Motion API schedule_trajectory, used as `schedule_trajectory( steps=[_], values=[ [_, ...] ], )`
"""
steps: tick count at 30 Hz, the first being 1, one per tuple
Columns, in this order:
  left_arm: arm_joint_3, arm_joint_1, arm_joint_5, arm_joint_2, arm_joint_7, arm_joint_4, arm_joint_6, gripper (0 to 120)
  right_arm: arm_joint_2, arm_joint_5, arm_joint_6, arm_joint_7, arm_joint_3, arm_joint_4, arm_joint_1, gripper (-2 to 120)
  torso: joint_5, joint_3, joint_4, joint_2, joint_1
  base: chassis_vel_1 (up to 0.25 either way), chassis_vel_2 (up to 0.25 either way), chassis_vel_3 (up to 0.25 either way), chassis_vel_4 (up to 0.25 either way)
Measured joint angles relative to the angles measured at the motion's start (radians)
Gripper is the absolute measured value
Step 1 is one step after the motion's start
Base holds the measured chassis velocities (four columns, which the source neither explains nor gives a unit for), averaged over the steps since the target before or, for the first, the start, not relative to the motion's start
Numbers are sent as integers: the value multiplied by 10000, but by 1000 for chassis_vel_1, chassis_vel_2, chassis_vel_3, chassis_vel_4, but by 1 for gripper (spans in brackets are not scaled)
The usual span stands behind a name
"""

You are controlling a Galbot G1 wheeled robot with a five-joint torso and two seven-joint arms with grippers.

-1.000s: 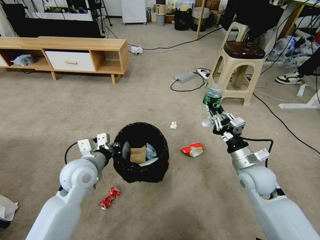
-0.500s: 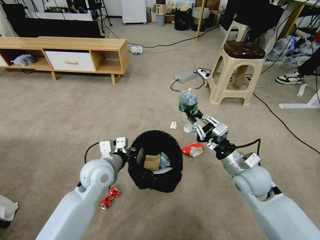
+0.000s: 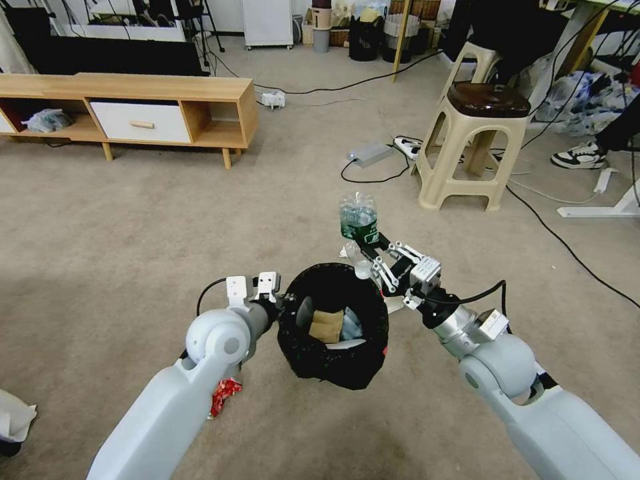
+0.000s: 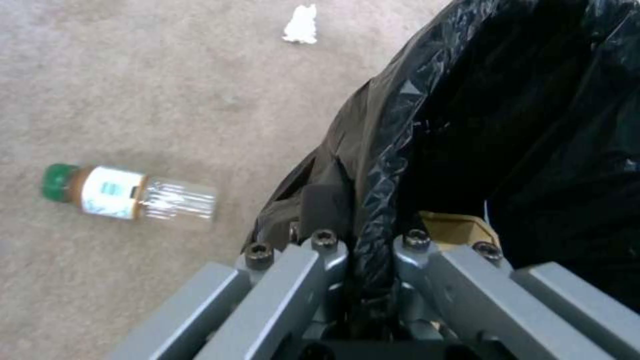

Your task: Pick up the trash bin and place the garbage on the floor into it.

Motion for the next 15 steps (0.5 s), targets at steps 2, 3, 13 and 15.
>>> schedule_trajectory(
  steps=[2,3,13,15],
  values=[
    [73,-71,0,-63,2,49,-1,0,-50,27,-3,1,7,-6,-42,16,-1,0,0,0,0,0,0,0,0],
    [135,-131,3,-113,2,87,0,0,-110,66,-10,4,40,-14,-101,16,-1,0,-1,0,0,0,0,0,0],
    [228,-327,120,-197,-94,329,0,0,-343,277,-138,13,65,-391,-290,16,-2,0,1,0,0,0,0,0,0],
    [209,-327,106,-196,-109,304,0,0,-418,325,-263,40,74,-389,-331,16,-1,0,1,0,0,0,0,0,0]
  ],
)
